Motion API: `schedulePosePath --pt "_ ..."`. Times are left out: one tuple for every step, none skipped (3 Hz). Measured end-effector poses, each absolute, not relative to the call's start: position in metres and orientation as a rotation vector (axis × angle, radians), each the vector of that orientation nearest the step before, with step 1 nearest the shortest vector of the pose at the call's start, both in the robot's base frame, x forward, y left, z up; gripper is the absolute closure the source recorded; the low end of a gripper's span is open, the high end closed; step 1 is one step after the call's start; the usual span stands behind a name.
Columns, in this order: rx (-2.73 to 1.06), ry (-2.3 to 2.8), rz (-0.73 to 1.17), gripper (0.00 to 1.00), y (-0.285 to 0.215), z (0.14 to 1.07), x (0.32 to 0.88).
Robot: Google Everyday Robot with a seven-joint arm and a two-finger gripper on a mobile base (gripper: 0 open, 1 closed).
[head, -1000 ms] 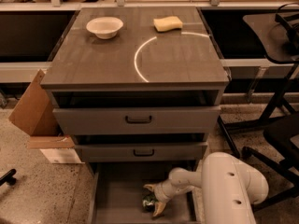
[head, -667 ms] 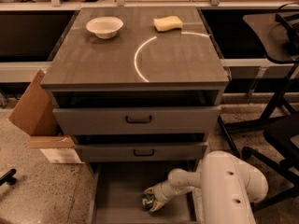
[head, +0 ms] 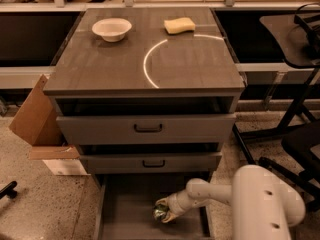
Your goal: Pick green can from bottom drawer and place on counter
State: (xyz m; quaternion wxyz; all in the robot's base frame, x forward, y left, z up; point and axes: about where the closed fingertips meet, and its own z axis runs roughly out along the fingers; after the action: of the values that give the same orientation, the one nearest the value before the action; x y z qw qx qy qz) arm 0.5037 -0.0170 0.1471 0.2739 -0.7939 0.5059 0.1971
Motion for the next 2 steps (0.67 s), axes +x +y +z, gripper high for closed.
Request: schedulePosePath --pt "-2.071 1.257 0.544 1.0 -0.042 0.193 0.511" --pt "-2.013 1.142 0.586 1.0 -0.069 0.25 0.509"
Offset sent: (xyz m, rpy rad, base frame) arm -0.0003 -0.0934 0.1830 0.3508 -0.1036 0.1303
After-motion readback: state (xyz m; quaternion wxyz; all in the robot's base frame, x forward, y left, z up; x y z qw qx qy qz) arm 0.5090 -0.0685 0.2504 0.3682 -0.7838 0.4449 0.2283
